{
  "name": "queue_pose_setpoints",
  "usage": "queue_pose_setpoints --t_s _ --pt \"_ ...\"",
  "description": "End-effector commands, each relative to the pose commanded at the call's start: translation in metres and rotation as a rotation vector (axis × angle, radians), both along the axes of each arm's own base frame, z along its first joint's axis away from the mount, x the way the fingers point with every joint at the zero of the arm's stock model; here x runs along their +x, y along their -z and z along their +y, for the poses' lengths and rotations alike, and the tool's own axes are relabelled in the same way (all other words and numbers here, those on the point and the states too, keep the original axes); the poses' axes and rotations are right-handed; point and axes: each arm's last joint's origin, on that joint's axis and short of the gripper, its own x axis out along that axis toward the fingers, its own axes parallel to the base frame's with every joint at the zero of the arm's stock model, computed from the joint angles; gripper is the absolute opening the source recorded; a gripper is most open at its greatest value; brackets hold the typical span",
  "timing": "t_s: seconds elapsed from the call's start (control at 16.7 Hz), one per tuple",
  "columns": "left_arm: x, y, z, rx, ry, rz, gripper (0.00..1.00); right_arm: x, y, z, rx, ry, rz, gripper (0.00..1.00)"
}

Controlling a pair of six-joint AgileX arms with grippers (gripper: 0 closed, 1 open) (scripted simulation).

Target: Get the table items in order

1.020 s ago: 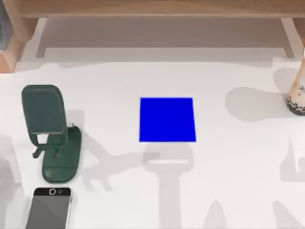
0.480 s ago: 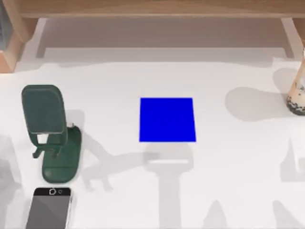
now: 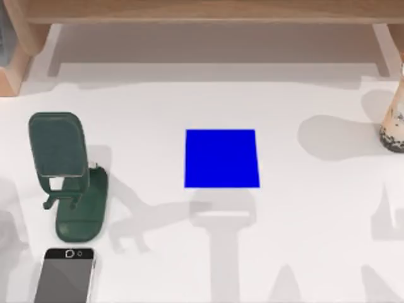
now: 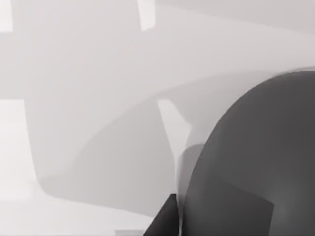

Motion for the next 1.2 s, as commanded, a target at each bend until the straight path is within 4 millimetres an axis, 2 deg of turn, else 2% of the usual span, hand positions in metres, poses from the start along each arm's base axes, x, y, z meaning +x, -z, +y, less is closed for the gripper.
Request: queue_pose_setpoints --t_s 0.18,0.24,0.42,0.84,0.96,1.2 --pt "0.0 0.0 0.0 0.0 0.0 0.0 0.0 0.0 0.0 0.0 0.0 0.0 0.0 1.0" --pt "0.001 -0.011 0.0 0.001 -0.004 -0.025 0.0 0.0 0.0 0.0 0.0 0.0 0.0 1.0" --pt "0.004 -0.02 0.001 0.003 -0.001 -0.027 0.0 0.0 0.0 0.0 0.0 0.0 0.0 1.0" --pt "0.003 -0.094 0.001 -0.009 -0.001 -0.006 0.0 0.0 0.0 0.0 0.0 0.0 0.0 1.0" --pt "0.002 -0.109 0.0 0.0 -0.003 -0.022 0.0 0.0 0.0 0.0 0.0 0.0 0.0 1.0" --pt "0.002 -0.11 0.0 0.0 -0.003 -0.022 0.0 0.0 0.0 0.0 0.0 0.0 0.0 1.0"
